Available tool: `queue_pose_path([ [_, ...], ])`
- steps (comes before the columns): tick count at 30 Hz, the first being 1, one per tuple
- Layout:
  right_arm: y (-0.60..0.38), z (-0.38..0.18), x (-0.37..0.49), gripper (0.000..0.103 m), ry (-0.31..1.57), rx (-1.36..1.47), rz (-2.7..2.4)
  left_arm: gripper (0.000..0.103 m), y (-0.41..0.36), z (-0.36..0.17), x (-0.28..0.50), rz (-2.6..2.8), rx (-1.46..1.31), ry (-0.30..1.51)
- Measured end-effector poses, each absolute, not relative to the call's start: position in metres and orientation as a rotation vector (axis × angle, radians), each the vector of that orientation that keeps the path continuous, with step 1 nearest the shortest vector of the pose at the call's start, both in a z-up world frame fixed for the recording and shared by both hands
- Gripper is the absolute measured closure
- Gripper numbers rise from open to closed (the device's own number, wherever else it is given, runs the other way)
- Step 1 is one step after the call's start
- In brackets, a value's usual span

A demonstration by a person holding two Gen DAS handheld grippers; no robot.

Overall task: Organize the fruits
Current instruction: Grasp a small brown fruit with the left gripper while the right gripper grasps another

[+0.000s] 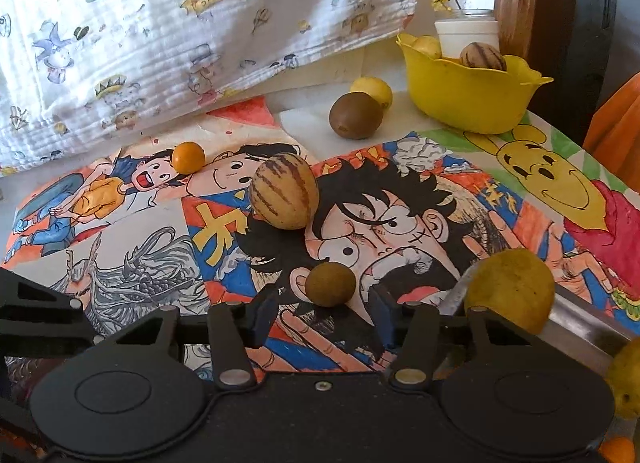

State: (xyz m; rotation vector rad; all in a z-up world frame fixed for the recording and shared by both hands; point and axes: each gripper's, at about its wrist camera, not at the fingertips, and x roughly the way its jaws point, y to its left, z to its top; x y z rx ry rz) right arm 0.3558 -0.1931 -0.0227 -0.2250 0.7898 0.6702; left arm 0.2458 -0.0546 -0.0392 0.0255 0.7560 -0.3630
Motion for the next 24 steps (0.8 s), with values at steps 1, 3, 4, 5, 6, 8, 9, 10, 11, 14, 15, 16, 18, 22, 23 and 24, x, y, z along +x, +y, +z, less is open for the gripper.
queue_pose_path([
  [1,-0.192,-0.024,0.357,0.054,0.792,-0.227,0.669,0.075,-0.055,-0.039,0.246,-0.364,0.023,0.758],
  [3,-0.19,-0.026,0.359,0.055,0.796,-0.228,0.667,0.075,-0.054,-0.039,0.247,-0.361,0.015,0.762],
  [4,-0.189,-0.027,0.359,0.055,0.797,-0.229,0.666,0.075,-0.054,-0.039,0.248,-0.357,0.007,0.766],
  [5,-0.188,-0.027,0.36,0.056,0.799,-0.229,0.666,0.075,-0.054,-0.039,0.248,-0.35,-0.001,0.77],
  [6,-0.187,-0.028,0.361,0.057,0.801,-0.23,0.665,0.075,-0.053,-0.039,0.249,-0.341,-0.01,0.774],
  [8,-0.186,-0.03,0.362,0.058,0.805,-0.23,0.661,0.075,-0.052,-0.038,0.251,-0.319,-0.028,0.782],
  [9,-0.186,-0.031,0.362,0.059,0.803,-0.226,0.659,0.075,-0.05,-0.038,0.252,-0.305,-0.039,0.787],
  [10,-0.186,-0.031,0.363,0.06,0.802,-0.222,0.657,0.075,-0.049,-0.038,0.253,-0.293,-0.049,0.791],
  [11,-0.186,-0.031,0.364,0.062,0.802,-0.219,0.655,0.075,-0.048,-0.037,0.254,-0.283,-0.058,0.793],
  [14,-0.185,-0.031,0.365,0.068,0.798,-0.215,0.649,0.075,-0.045,-0.037,0.256,-0.257,-0.081,0.799],
  [15,-0.185,-0.031,0.366,0.071,0.796,-0.213,0.648,0.075,-0.044,-0.037,0.257,-0.247,-0.09,0.801],
  [16,-0.186,-0.031,0.366,0.071,0.796,-0.21,0.648,0.075,-0.043,-0.037,0.257,-0.237,-0.098,0.802],
  [18,-0.187,-0.031,0.365,0.071,0.796,-0.204,0.653,0.075,-0.041,-0.037,0.258,-0.22,-0.115,0.802],
  [22,-0.188,-0.03,0.36,0.072,0.796,-0.2,0.664,0.075,-0.038,-0.036,0.26,-0.19,-0.142,0.805],
  [23,-0.19,-0.03,0.358,0.072,0.795,-0.195,0.666,0.075,-0.037,-0.036,0.26,-0.184,-0.148,0.805],
  [24,-0.192,-0.029,0.356,0.072,0.791,-0.187,0.668,0.075,-0.037,-0.036,0.26,-0.18,-0.153,0.807],
])
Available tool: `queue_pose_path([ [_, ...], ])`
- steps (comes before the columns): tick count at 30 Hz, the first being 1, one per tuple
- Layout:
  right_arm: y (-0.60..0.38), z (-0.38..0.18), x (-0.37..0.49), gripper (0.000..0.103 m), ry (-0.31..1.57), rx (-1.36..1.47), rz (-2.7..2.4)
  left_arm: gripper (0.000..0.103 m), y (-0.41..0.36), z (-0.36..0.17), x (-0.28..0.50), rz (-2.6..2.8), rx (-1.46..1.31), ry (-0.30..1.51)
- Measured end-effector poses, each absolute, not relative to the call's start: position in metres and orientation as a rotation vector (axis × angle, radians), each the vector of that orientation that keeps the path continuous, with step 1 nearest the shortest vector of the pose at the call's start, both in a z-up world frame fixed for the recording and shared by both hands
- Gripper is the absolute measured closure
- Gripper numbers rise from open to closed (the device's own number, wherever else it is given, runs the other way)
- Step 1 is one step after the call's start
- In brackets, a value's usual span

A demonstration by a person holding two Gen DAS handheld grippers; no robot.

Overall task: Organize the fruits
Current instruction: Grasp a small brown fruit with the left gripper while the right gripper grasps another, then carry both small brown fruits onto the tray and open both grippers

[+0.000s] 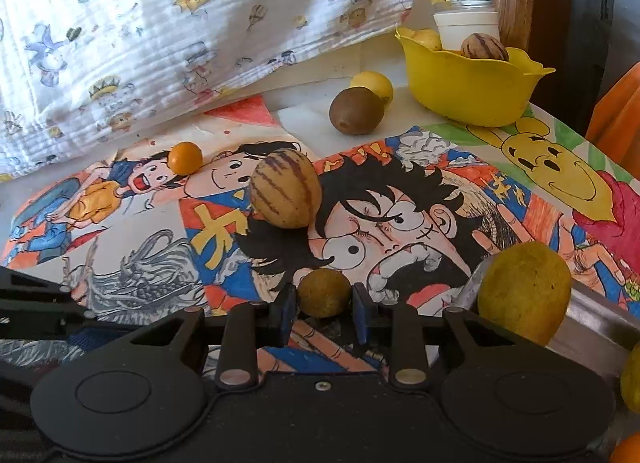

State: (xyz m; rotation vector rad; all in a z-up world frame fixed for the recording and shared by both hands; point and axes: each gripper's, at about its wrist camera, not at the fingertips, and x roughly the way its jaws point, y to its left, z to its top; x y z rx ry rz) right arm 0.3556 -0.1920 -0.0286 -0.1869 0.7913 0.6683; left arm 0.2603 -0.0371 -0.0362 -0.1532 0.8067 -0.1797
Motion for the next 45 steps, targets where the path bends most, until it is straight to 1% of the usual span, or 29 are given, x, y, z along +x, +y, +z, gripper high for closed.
queue_pose_path([
  [10,-0.24,0.003,0.324,0.072,0.692,-0.084,0.646,0.075,-0.034,-0.025,0.259,-0.147,-0.196,0.827],
  [20,-0.304,0.031,0.285,0.071,0.595,-0.027,0.535,0.075,-0.069,-0.002,0.261,-0.182,-0.122,0.79],
  [32,-0.365,0.009,0.255,0.071,0.621,-0.009,0.374,0.075,-0.122,0.0,0.262,-0.306,-0.076,0.777],
  [45,-0.372,-0.022,0.261,0.072,0.645,-0.099,0.279,0.075,-0.155,-0.021,0.271,-0.381,-0.048,0.795],
])
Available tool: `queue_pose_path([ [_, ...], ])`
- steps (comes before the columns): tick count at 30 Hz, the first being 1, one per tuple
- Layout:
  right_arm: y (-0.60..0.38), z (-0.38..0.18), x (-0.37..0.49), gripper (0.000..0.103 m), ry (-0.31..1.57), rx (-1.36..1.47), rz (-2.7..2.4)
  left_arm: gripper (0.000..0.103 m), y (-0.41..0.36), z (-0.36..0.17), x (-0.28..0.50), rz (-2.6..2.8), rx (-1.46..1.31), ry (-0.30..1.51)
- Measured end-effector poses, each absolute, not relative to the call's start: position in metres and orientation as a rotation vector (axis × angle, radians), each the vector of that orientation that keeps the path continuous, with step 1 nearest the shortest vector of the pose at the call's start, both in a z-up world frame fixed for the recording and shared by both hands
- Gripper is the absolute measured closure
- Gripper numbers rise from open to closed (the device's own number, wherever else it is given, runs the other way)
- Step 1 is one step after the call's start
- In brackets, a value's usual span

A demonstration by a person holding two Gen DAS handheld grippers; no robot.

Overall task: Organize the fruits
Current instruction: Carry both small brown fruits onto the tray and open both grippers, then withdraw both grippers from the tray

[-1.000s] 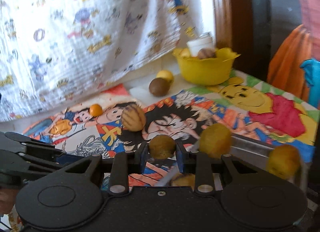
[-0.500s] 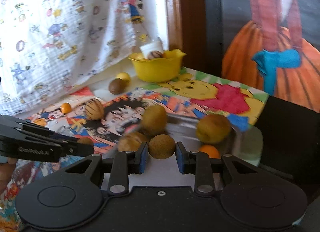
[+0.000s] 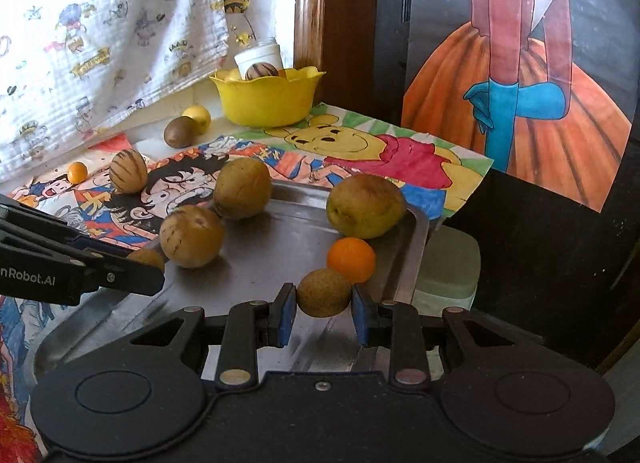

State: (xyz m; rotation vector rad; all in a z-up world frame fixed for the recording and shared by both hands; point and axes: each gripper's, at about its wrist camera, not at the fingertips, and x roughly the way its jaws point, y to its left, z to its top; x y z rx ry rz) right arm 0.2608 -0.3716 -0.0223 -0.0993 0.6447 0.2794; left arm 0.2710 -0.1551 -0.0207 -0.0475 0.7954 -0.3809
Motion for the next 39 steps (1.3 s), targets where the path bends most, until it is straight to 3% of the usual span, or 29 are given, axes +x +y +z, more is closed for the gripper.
queue_pose_path([
  [19,-0.367,-0.031,0.266,0.071,0.666,-0.11,0.27,0.075,-0.155,-0.035,0.278,-0.36,-0.049,0.836],
  [23,-0.367,-0.029,0.265,0.066,0.662,-0.114,0.267,0.074,-0.154,-0.035,0.278,-0.352,-0.058,0.839],
  [31,-0.369,-0.016,0.25,0.058,0.629,-0.124,0.252,0.055,-0.146,-0.023,0.262,-0.334,-0.104,0.813],
  [35,-0.37,-0.009,0.237,0.049,0.616,-0.117,0.24,0.045,-0.137,-0.013,0.25,-0.307,-0.121,0.781],
  [38,-0.37,-0.004,0.224,0.038,0.607,-0.1,0.234,0.03,-0.132,-0.006,0.241,-0.283,-0.129,0.762],
  [39,-0.37,-0.003,0.22,0.034,0.605,-0.094,0.234,0.02,-0.13,-0.004,0.238,-0.273,-0.131,0.753],
])
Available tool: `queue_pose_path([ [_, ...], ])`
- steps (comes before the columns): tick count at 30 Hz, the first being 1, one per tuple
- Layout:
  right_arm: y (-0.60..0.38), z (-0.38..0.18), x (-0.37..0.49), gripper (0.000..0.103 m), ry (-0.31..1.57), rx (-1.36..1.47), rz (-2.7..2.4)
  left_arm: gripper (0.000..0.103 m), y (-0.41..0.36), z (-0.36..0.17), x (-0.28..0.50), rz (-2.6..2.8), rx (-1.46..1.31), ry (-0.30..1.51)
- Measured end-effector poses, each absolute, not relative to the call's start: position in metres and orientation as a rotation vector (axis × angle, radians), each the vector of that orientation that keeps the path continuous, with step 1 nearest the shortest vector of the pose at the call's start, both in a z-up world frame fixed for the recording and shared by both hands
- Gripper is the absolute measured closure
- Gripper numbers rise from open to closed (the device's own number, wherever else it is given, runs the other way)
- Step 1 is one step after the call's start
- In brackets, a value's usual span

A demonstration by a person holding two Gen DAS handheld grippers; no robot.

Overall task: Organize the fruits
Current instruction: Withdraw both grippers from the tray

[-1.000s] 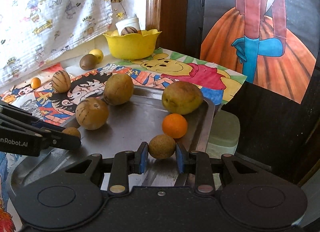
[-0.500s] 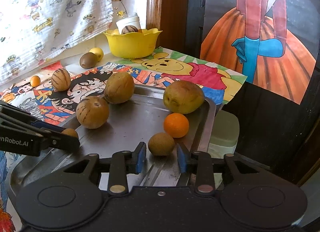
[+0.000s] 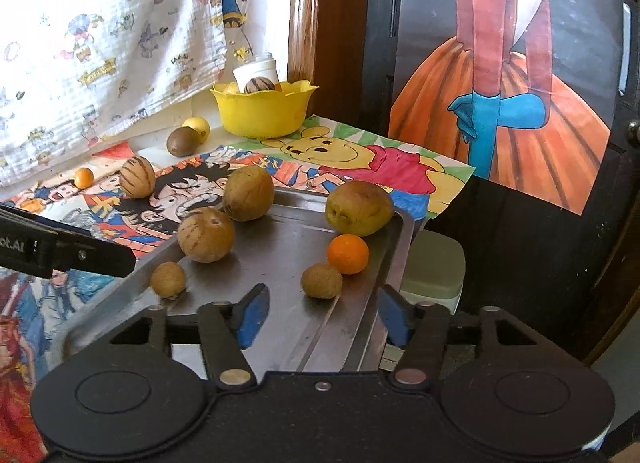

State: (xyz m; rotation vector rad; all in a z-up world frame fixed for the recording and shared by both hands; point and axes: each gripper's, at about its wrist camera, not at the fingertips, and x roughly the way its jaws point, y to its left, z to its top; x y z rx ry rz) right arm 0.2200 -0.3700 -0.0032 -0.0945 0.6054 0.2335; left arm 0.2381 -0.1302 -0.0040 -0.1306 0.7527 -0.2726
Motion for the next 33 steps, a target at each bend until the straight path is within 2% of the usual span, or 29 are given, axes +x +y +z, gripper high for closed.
queue_pose_path([
  [1,-0.37,-0.002,0.215,0.033,0.604,-0.088,0.233,0.014,-0.129,-0.003,0.235,-0.262,-0.131,0.744],
  [3,-0.369,0.002,0.207,0.026,0.603,-0.076,0.237,0.011,-0.126,0.0,0.228,-0.246,-0.127,0.732],
  [6,-0.367,0.007,0.194,0.02,0.605,-0.065,0.242,0.001,-0.12,0.003,0.217,-0.217,-0.141,0.72],
  [9,-0.366,0.013,0.181,0.01,0.604,-0.044,0.247,0.001,-0.113,0.006,0.205,-0.192,-0.149,0.708],
  [15,-0.355,0.022,0.154,0.001,0.61,-0.021,0.268,0.001,-0.103,0.014,0.182,-0.154,-0.134,0.678],
  [33,-0.31,0.015,0.095,0.001,0.714,0.065,0.287,0.0,-0.051,0.009,0.129,-0.055,-0.159,0.656],
])
